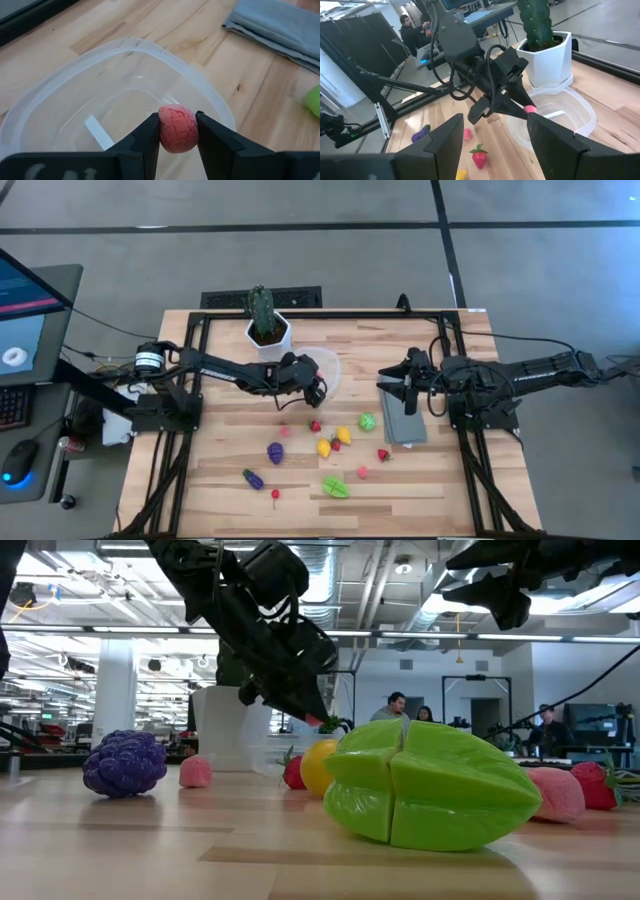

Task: Pick and placing Produce into tupperware
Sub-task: Put the left peach into the transparent bin, then put the cabbage into the transparent bin

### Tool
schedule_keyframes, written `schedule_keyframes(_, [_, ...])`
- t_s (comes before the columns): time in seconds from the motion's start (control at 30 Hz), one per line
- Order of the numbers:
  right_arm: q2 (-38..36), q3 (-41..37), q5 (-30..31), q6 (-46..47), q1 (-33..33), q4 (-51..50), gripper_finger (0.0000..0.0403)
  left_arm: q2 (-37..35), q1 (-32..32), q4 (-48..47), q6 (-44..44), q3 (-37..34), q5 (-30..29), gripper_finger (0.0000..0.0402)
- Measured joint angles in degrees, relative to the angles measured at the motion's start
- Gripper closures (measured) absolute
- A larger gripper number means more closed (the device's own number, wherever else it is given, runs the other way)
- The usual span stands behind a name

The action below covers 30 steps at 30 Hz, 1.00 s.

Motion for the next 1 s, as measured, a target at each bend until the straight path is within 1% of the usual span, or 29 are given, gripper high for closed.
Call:
schedule_keyframes(0.27, [0.0, 0.0, 0.0, 0.0, 0.0, 0.0, 0.0159, 0.0, 0.1, -0.1, 0.1, 0.0, -0.1, 0.025])
schedule_keyframes(0.4, [0.0, 0.0, 0.0, 0.0, 0.0, 0.0, 0.0159, 0.0, 0.2, 0.1, 0.7, 0.0, 0.1, 0.0242])
schedule_keyframes(0.47, [0.0, 0.0, 0.0, 0.3, 0.0, 0.0, 0.0159, 0.0, 0.2, 0.8, 1.7, 0.0, 1.4, 0.0242])
schedule_keyframes(0.53, [0.0, 0.0, -0.3, 0.5, 0.1, -0.6, 0.0159, -0.5, 0.2, 1.6, 2.9, 0.0, 4.5, 0.0242])
schedule_keyframes(0.63, [0.0, 0.0, -0.7, 1.6, 1.4, -4.5, 0.0159, -2.3, -0.3, 2.5, 6.0, -0.1, 9.6, 0.0242])
schedule_keyframes(0.77, [0.0, 0.0, -1.2, 5.3, 4.8, -12.7, 0.0159, -6.5, -2.3, 0.3, 11.2, -0.1, 14.7, 0.0242])
schedule_keyframes(0.9, [0.0, 0.0, -1.3, 8.7, 9.3, -21.0, 0.0159, -11.7, -5.0, -7.3, 16.7, -0.1, 15.4, 0.0242])
schedule_keyframes(1.0, [0.0, -0.2, 2.4, 8.2, 12.4, -24.2, 0.0159, -15.6, -6.3, -12.4, 18.0, -0.1, 13.7, 0.0242])
